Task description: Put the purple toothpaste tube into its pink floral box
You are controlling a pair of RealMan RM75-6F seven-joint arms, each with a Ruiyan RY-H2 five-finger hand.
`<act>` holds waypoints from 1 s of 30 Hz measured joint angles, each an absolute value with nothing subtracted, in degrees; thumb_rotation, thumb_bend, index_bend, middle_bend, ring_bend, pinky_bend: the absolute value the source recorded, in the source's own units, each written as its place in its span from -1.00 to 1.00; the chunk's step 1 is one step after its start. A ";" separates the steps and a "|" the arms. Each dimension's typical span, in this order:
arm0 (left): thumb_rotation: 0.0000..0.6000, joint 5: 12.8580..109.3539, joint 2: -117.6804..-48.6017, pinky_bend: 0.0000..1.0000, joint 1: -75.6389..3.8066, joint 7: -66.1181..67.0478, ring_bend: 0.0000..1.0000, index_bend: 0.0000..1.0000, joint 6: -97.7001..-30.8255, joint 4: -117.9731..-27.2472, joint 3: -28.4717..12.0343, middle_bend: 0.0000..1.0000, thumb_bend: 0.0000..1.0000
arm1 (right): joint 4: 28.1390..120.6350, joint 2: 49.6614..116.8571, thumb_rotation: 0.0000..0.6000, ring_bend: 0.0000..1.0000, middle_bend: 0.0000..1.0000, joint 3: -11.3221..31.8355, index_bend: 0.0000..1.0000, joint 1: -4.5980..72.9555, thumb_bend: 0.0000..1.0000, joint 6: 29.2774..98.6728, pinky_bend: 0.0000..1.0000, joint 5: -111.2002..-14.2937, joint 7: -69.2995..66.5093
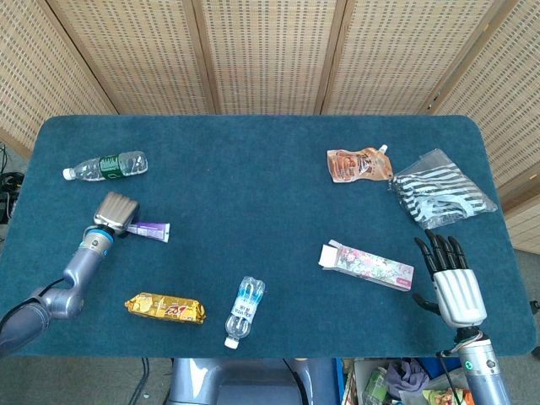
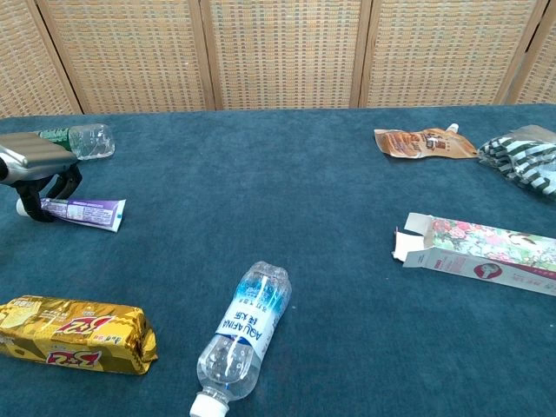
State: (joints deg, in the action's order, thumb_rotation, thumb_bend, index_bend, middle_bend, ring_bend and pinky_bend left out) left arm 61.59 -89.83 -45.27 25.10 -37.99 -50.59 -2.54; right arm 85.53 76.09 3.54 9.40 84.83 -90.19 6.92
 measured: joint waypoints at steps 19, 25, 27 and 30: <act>1.00 75.37 -83.20 0.15 -43.03 13.58 0.19 0.65 -53.09 -61.05 -3.19 0.38 -0.46 | 86.15 75.44 1.00 -1.00 -1.00 3.80 -0.93 9.32 -0.99 85.89 -1.00 -90.76 5.64; 1.00 77.89 -76.14 0.15 -42.05 13.63 0.19 0.65 -58.25 -71.18 -4.31 0.38 -0.46 | 87.21 75.10 1.00 -1.00 -1.00 3.96 -0.87 9.55 -0.99 85.61 -1.00 -90.74 4.46; 1.00 78.47 -74.11 0.15 -41.74 13.98 0.19 0.65 -59.65 -74.29 -4.81 0.38 -0.46 | 87.58 74.95 1.00 -1.00 -1.00 4.10 -0.80 9.82 -0.99 85.07 -1.00 -90.51 4.27; 1.00 79.11 -71.81 0.15 -41.37 14.47 0.19 0.65 -61.21 -78.12 -5.49 0.38 -0.46 | 88.45 74.47 1.00 -1.00 -1.00 4.55 -0.78 10.63 -0.99 83.33 -1.00 -89.66 4.17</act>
State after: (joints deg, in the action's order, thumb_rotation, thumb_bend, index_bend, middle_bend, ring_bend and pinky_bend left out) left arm 79.11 -71.81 -41.37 14.47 -61.21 -78.12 -5.49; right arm 88.45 74.47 4.55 10.63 83.33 -89.66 4.17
